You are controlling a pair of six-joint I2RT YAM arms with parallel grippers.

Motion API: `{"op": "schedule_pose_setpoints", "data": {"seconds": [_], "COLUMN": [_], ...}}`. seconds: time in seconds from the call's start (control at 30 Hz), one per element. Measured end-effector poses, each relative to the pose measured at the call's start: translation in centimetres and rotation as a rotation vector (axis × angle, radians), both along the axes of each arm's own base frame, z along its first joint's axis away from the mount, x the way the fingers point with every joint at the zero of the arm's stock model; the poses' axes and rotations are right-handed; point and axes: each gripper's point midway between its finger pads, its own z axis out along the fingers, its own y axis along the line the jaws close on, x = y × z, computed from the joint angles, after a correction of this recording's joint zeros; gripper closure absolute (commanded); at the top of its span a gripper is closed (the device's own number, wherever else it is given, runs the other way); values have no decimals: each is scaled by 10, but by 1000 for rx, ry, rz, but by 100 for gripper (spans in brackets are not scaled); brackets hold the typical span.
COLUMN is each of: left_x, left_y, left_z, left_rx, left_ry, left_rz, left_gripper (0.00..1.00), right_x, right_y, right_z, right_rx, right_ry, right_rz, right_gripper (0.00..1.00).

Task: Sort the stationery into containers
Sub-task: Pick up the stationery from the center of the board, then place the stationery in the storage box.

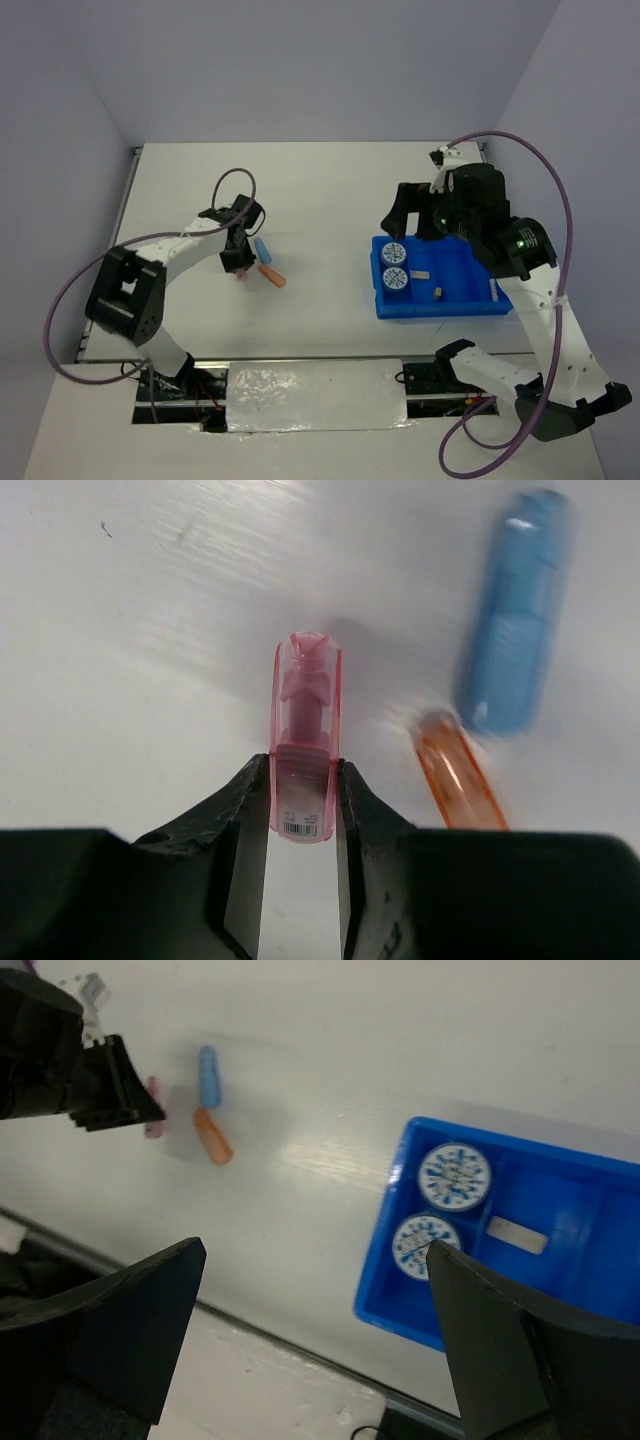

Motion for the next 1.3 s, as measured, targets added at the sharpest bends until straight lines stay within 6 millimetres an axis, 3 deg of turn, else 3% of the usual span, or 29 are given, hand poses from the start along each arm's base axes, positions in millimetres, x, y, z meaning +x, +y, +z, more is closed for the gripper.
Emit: {"op": "schedule_pose_setpoints", "data": {"seconds": [0.1,0.2,0.27,0.37,0.6,0.87,1.03,1.07,1.17,1.2,1.23,1.3], "left_x": [-5,-2,-12,-35,-63,-69,-71,-71,-70,-69,-68,-67], "left_y": [-25,-75,-110,-136,-152,-164,-163,-163,-161,-159,-158,-156], "left_z": [45,118,165,197,188,219,223,223,225,224,224,222], "left_rx": [-93,-302,-470,-628,-742,-768,-761,-760,-742,-735,-727,-710], "left_ry": [-125,-381,-538,-667,-699,-788,-805,-808,-822,-824,-823,-816], "left_rz": [-79,-247,-391,-549,-718,-859,-885,-886,-889,-884,-878,-863], "left_gripper": [100,100,100,100,100,98,91,89,72,71,68,44], "right_x": [-5,-9,-14,-18,-13,-1,7,7,9,9,10,9], "right_y": [26,60,78,102,158,204,215,216,217,216,216,217], "right_z": [-15,-45,-66,-73,-40,-52,-54,-54,-55,-57,-58,-60], "right_rx": [111,286,388,478,540,440,378,372,359,352,349,355], "right_ry": [56,148,231,295,231,237,203,201,195,193,193,197], "right_rz": [90,166,178,177,192,150,126,124,125,122,120,119], "right_gripper": [0,3,8,10,19,28,51,55,93,100,100,100]}}
